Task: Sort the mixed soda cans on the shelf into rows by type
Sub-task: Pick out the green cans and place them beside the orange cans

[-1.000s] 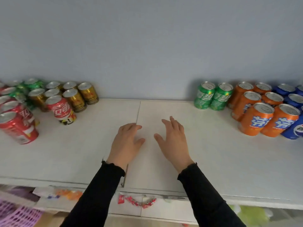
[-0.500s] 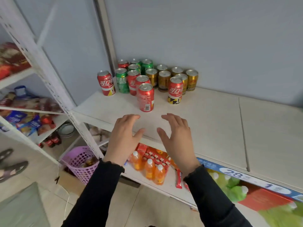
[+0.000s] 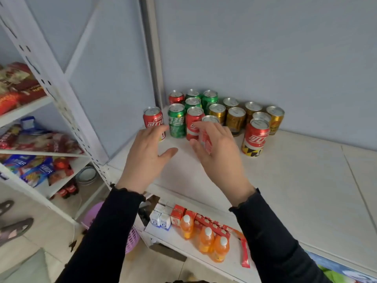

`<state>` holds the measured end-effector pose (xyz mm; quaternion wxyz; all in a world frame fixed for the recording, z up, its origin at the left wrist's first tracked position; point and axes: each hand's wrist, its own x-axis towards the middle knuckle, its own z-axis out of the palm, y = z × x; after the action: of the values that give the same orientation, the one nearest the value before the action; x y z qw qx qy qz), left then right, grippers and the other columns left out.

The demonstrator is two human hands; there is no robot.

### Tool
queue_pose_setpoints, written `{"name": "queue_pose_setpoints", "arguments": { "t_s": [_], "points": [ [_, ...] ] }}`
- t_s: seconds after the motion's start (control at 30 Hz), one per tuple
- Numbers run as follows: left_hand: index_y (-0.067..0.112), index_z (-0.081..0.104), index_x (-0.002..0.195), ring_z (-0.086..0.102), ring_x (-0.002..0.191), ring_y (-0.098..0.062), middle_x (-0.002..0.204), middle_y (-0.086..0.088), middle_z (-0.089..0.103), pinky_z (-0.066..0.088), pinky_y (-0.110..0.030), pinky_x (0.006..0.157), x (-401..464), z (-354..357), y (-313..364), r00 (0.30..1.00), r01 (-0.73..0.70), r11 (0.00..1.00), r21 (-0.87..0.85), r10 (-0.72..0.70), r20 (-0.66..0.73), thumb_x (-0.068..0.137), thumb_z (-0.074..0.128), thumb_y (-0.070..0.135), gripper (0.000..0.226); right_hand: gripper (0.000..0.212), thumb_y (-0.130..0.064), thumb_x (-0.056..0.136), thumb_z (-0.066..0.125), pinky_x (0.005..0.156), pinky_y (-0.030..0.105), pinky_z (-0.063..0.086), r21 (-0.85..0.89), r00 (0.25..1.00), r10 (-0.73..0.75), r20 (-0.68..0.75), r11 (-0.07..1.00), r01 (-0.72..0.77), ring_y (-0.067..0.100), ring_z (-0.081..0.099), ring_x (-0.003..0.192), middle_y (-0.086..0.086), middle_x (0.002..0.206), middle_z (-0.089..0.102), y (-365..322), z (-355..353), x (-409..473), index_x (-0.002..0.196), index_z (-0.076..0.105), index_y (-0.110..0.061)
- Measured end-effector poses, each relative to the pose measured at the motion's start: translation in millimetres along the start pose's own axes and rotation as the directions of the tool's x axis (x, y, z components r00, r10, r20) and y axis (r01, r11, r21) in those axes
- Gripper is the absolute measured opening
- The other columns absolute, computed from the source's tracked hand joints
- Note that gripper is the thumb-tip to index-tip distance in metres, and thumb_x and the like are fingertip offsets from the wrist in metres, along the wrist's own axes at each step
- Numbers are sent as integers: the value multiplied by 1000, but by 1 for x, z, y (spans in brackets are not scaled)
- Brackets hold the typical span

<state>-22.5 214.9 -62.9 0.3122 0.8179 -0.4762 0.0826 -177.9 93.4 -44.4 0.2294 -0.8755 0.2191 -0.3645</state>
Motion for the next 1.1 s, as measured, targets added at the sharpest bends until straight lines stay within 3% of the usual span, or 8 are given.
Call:
{"name": "queue_pose_setpoints", "arguments": {
  "t_s": [0.2, 0.4, 0.6, 0.73, 0.87, 1.0, 1.1],
  "points": [
    [24, 48, 143, 44, 126, -25, 137, -2, 57, 36, -30, 92, 84, -4, -25, 995, -75, 996, 47, 71, 74, 83, 78, 39, 69, 40, -32, 93, 64, 93, 42, 47, -177, 992, 1, 126, 984, 22, 26, 55, 115, 4, 125, 64, 16, 5, 82, 131, 60, -20],
    [30, 42, 148, 45, 127, -28, 141, 0, 55, 45, -44, 98, 144, 6, -40, 956, -149, 980, 132, 109, 272, 81, 77, 45, 77, 52, -34, 93, 61, 102, 43, 45, -288, 898, 189, 398, 955, -73, 25, 52, 126, 6, 136, 55, 35, 15, 155, 143, 48, -24],
    [29, 57, 122, 62, 102, -26, 115, 3, 65, 53, -41, 79, 175, 18, -51, 899, -209, 962, 178, 117, 422, 77, 76, 49, 52, 53, -39, 94, 56, 88, 35, 46, -377, 803, 308, 510, 919, -113, 24, 57, 114, 4, 124, 58, 48, 40, 195, 144, 44, -24],
    [28, 56, 117, 63, 98, -26, 110, 3, 66, 54, -42, 80, 184, 23, -53, 876, -210, 963, 170, 108, 471, 75, 77, 51, 52, 47, -42, 96, 54, 82, 33, 41, -433, 774, 380, 508, 889, -152, 29, 58, 111, 10, 120, 61, 52, 52, 213, 134, 51, -15],
    [31, 50, 113, 64, 98, -28, 108, 3, 66, 53, -43, 81, 188, 27, -59, 863, -223, 960, 168, 114, 491, 71, 76, 60, 58, 63, -48, 96, 56, 87, 37, 48, -459, 729, 456, 511, 862, -217, 31, 59, 112, 13, 127, 60, 60, 68, 215, 145, 37, -14],
    [32, 52, 109, 64, 93, -25, 101, 5, 67, 51, -38, 75, 186, 24, -61, 876, -217, 965, 147, 127, 465, 69, 75, 64, 56, 54, -43, 95, 59, 85, 36, 48, -412, 767, 447, 460, 873, -262, 29, 59, 110, 12, 125, 61, 61, 68, 215, 138, 45, -12],
    [35, 54, 120, 64, 97, -23, 106, 8, 67, 51, -38, 78, 184, 11, -61, 907, -157, 984, 80, 112, 405, 71, 76, 64, 61, 48, -43, 96, 59, 77, 32, 40, -315, 839, 425, 340, 892, -324, 23, 56, 104, 3, 116, 57, 58, 50, 215, 133, 49, -14]
  ]
}}
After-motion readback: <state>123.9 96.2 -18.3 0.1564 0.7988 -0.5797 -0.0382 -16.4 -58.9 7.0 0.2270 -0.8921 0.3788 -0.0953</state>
